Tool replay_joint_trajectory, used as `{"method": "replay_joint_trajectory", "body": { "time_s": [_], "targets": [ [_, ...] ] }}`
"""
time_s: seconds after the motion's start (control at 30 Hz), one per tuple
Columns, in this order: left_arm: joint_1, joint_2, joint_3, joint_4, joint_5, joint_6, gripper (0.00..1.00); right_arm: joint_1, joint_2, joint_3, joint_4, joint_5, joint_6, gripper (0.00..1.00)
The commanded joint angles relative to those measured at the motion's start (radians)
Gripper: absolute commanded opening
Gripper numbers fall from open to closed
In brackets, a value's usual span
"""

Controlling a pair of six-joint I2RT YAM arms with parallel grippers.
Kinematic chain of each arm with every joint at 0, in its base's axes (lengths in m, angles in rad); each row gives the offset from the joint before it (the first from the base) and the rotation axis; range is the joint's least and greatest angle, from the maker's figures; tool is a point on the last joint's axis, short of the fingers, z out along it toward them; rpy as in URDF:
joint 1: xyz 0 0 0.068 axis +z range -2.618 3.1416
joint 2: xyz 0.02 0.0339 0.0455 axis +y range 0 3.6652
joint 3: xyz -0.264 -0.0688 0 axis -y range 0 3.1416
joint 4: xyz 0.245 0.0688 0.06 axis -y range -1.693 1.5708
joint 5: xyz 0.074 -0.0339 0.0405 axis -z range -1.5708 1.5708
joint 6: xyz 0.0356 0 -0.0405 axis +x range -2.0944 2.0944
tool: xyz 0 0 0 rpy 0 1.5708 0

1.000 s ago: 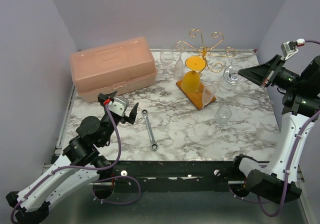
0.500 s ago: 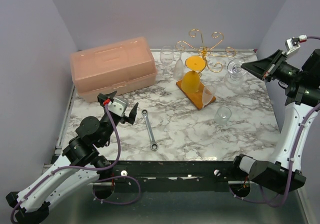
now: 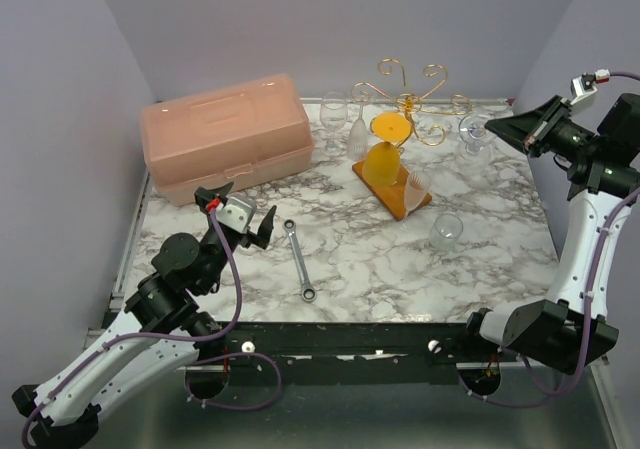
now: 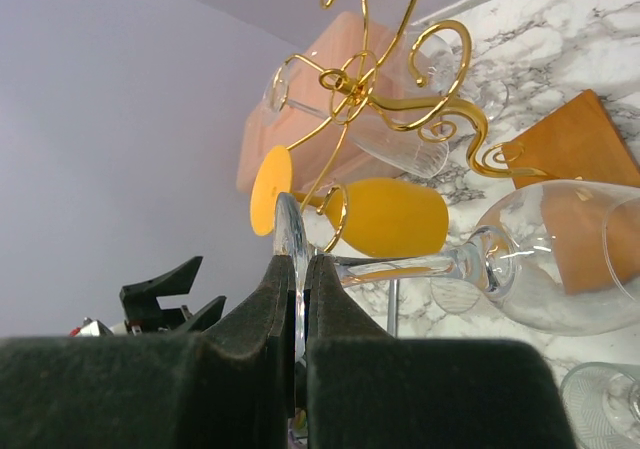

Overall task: Place the wine glass upside down on the wine glass rack
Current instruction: Turn the wine glass upside down at the wine rack.

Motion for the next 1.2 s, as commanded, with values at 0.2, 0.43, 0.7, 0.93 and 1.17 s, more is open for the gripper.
{"method": "replay_joint_trajectory", "body": {
  "time_s": [0.2, 0.43, 0.7, 0.93, 1.17],
  "targets": [
    [0.007, -0.006, -0.009, 0.008, 0.021, -0.01, 0.98, -0.006, -0.006, -0.015, 0.122, 0.063, -0.013, 0.0],
    [0.008, -0.005, -0.007, 0.003, 0.027, -0.009, 0.99, -0.022, 0.007, -0.011, 0.124, 0.097, -0.009, 0.0],
    [0.007, -0.013, -0.006, -0.003, 0.044, -0.008, 0.99, -0.037, 0.017, -0.013, 0.181, 0.138, 0.037, 0.0],
    [0.008, -0.017, -0.006, -0.007, 0.049, -0.006, 0.98, -0.036, 0.046, -0.038, 0.312, 0.135, 0.141, 0.0],
    [0.01, -0.017, -0.005, -0.006, 0.054, -0.006, 0.98, -0.028, 0.086, -0.057, 0.435, 0.158, 0.243, 0.0]
  ]
}}
